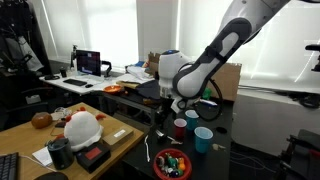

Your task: Pick up the white, orange , white-brown and green objects from the bowl and put them in the cup near the banana plush toy

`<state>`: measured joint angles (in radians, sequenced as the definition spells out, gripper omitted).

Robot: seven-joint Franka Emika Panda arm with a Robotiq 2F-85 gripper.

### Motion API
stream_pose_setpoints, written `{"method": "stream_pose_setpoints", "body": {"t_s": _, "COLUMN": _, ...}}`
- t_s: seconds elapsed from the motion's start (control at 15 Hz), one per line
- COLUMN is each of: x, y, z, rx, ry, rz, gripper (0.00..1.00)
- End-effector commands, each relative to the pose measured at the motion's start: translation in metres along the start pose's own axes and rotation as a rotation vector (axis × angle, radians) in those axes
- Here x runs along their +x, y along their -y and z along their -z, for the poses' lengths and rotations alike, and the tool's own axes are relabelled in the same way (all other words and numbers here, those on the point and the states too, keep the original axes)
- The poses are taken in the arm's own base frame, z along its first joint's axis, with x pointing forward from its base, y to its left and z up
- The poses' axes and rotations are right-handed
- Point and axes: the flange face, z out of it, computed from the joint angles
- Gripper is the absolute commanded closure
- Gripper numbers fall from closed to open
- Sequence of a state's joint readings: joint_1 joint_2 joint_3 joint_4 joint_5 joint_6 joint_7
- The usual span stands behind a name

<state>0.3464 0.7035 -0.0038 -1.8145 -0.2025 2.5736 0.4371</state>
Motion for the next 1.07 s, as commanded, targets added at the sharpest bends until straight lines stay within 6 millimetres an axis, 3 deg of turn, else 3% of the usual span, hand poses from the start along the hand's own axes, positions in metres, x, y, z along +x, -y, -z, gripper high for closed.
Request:
{"method": "stream_pose_setpoints", "body": {"t_s": 0.0, "x": 0.000, "y": 0.014, "z": -0.011, "rx": 0.057, "ry": 0.051, "rz": 0.043, "gripper": 0.00}}
{"method": "stream_pose_setpoints", "body": {"t_s": 0.47, "x": -0.006, "y": 0.037, "z": -0.046, "rx": 0.117, "ry": 0.135, "rz": 0.074, "gripper": 0.00}}
{"method": "stream_pose_setpoints", "body": {"t_s": 1.0, "x": -0.001, "y": 0.057, "z": -0.070, "rx": 0.199, "ry": 0.211, "rz": 0.094, "gripper": 0.00}}
